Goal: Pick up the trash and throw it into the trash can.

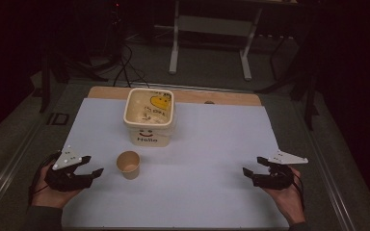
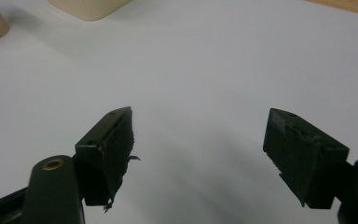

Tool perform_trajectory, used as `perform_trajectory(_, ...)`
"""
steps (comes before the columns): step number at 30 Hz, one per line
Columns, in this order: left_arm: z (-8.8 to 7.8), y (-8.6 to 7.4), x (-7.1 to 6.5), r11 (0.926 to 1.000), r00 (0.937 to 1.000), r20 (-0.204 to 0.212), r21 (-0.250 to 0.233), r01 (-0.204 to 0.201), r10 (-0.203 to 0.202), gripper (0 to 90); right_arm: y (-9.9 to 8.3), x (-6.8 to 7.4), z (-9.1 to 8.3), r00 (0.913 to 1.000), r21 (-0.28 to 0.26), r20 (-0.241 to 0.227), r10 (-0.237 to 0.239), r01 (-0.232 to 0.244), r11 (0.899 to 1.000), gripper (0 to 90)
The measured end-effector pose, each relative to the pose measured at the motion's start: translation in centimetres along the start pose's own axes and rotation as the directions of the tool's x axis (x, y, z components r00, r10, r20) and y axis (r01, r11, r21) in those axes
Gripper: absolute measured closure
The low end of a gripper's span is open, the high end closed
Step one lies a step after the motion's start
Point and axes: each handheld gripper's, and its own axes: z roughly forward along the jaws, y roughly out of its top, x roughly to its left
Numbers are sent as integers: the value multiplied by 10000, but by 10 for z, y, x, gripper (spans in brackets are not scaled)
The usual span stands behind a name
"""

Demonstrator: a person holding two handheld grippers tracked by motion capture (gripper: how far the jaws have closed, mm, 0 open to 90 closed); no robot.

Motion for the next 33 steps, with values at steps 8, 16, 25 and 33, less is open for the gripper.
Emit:
perform_trajectory(8, -2, 0, 0, 10000, 10000, 56, -23, -19, 19, 371, 1, 0, 0, 10000, -66, 42, 8, -8, 10000, 230)
perform_trajectory(16, -8, 2, -3, 10000, 9999, 131, -81, -37, 38, 370, -1, -2, -1, 10000, -133, 55, 55, -54, 9999, 230)
perform_trajectory(25, -11, 17, -8, 9997, 9995, 286, -171, -145, 149, 371, -1, -3, -3, 9997, -328, 62, 253, -251, 9991, 227)
perform_trajectory(33, -7, 47, -14, 9980, 9975, 365, 172, -607, 601, 370, 0, -3, -1, 9997, -316, 25, 254, -253, 9992, 226)
